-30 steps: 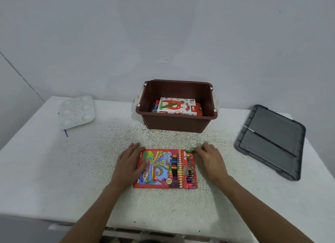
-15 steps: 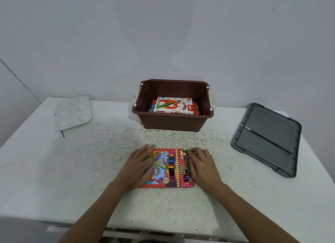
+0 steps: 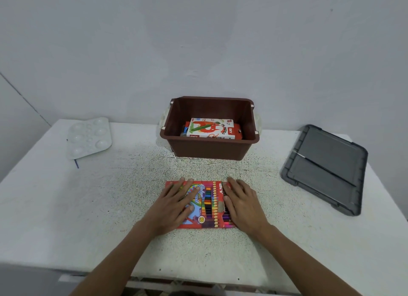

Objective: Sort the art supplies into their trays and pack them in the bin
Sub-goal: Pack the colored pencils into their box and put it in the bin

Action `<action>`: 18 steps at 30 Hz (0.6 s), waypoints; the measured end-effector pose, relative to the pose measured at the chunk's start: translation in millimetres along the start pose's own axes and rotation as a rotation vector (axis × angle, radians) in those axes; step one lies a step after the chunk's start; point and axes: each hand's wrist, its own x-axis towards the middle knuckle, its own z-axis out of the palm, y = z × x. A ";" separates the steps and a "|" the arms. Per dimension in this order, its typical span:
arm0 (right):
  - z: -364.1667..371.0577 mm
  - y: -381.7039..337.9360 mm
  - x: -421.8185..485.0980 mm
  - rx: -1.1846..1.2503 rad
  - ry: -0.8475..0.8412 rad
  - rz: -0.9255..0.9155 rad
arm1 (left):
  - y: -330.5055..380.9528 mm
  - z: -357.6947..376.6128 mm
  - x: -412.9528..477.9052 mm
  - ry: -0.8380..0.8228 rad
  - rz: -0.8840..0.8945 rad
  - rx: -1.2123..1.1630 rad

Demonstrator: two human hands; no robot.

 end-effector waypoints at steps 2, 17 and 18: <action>-0.4 0.3 -1.1 0.014 -0.019 0.008 | 1.2 -1.7 0.7 -0.015 0.021 0.010; -3.6 -3.2 -19.2 -0.117 -0.093 0.076 | 9.2 -7.0 3.8 -0.064 0.028 0.026; -3.8 -4.2 -17.9 -0.118 -0.098 0.083 | 9.7 -6.5 4.0 -0.067 0.029 0.032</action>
